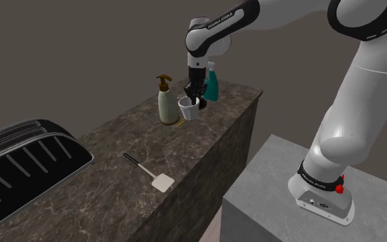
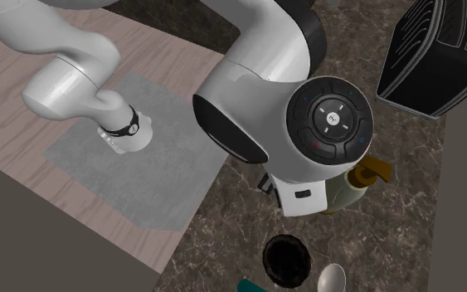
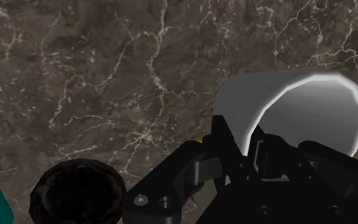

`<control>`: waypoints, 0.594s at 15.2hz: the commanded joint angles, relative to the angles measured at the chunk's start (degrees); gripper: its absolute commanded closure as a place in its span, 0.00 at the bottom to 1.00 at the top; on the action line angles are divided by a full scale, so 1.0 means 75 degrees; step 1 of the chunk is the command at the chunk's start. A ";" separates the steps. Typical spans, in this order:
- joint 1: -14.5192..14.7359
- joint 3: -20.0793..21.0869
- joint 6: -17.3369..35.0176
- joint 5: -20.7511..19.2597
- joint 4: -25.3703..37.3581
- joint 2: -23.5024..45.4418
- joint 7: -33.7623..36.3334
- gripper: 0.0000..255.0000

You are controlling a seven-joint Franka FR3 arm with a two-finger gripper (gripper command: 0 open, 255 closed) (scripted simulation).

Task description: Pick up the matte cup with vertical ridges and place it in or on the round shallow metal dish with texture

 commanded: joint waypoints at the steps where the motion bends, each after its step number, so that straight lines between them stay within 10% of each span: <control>1: 0.0000 -0.0001 -0.0200 -0.0026 0.0137 -0.0068 0.0055 1.00; 9: -0.0090 -0.0093 -0.0880 -0.0101 0.0782 -0.0083 0.0050 1.00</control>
